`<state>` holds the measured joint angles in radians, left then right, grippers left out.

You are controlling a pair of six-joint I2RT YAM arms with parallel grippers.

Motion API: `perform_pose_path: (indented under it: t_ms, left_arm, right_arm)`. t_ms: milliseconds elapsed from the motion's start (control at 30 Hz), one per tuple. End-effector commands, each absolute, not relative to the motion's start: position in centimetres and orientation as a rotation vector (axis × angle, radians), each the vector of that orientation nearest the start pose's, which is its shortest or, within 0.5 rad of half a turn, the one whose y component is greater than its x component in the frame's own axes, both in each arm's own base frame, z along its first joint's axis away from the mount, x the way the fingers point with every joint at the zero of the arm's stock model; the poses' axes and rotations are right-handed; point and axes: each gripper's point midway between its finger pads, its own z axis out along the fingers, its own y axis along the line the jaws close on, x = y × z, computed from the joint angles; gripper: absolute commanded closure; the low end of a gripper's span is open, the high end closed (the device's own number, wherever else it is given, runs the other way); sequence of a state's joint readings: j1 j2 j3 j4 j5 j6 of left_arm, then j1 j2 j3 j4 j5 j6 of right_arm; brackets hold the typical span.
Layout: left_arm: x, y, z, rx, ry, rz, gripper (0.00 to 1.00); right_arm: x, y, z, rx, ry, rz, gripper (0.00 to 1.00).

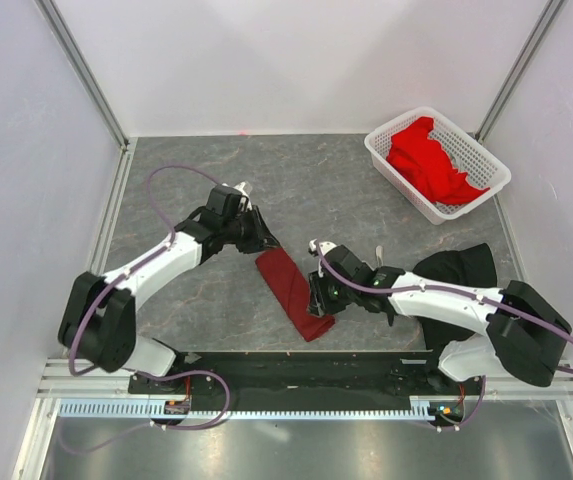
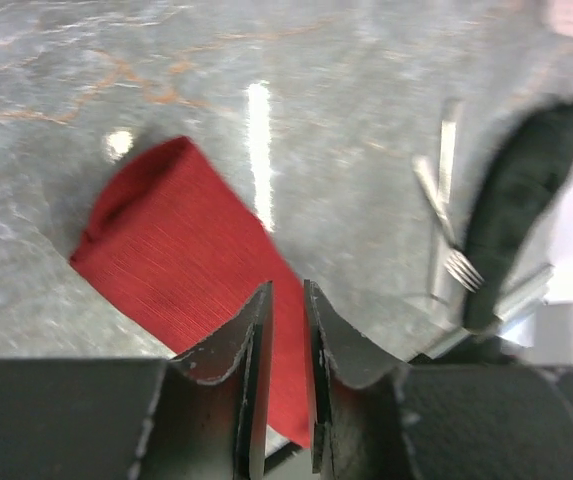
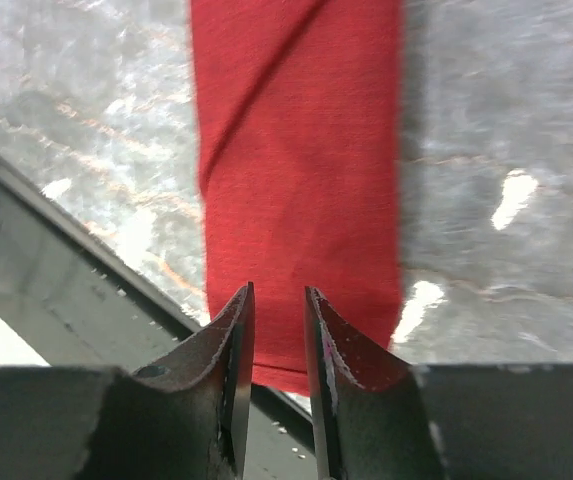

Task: Fold the napkin into a case and place the utensils inside
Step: Move the smaller rectangle folded napkin to the center of the board.

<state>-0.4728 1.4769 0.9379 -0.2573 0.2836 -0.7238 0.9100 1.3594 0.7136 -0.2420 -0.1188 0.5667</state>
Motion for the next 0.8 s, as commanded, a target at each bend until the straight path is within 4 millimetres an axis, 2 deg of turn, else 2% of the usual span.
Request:
perform_pose_path:
  t_ms: [0,133,200,333,400,433,500,533,633,733,767]
  left_arm:
    - [27.4,-24.3,13.1,-0.059,2.497,-0.987,0.74]
    - [25.0,-23.7,14.8,-0.056,2.481,-1.04,0.73]
    - [24.6,-22.9,14.8,-0.078,2.484,-0.999,0.73]
    - [24.3,-20.8,14.3,-0.123,2.49,-0.862,0.74]
    - [24.1,-20.4,14.5,-0.135,2.476,-0.854,0.74]
    - [24.0,-20.4,14.5,-0.138,2.476,-0.851,0.74]
    - [24.0,-20.3,14.6,-0.142,2.471,-0.853,0.74]
    - [24.2,-20.4,14.6,-0.141,2.468,-0.857,0.74]
    - [24.5,-20.5,14.7,-0.112,2.467,-0.849,0.74]
    - [24.6,-20.5,15.0,-0.085,2.46,-0.847,0.73]
    - [24.6,-20.5,15.1,-0.076,2.454,-0.848,0.73]
  right_arm:
    - [15.6,28.4,5.7,-0.455,2.557,0.775,0.67]
    - [16.2,28.3,5.0,-0.456,2.552,0.727,0.67]
    - [16.7,28.4,5.1,-0.475,2.544,0.706,0.67]
    - [16.7,29.1,3.4,-0.529,2.563,0.704,0.67]
    - [17.0,29.9,3.2,-0.574,2.552,0.717,0.67]
    - [17.0,30.1,2.4,-0.609,2.566,0.71,0.66]
    - [18.3,31.3,3.0,-0.689,2.517,0.692,0.65]
    - [19.1,31.2,2.4,-0.692,2.524,0.631,0.65]
    - [21.8,33.5,4.1,-0.73,2.476,0.582,0.64]
    - [23.2,34.9,4.9,-0.724,2.47,0.582,0.61]
    - [23.9,35.5,6.2,-0.706,2.458,0.585,0.59]
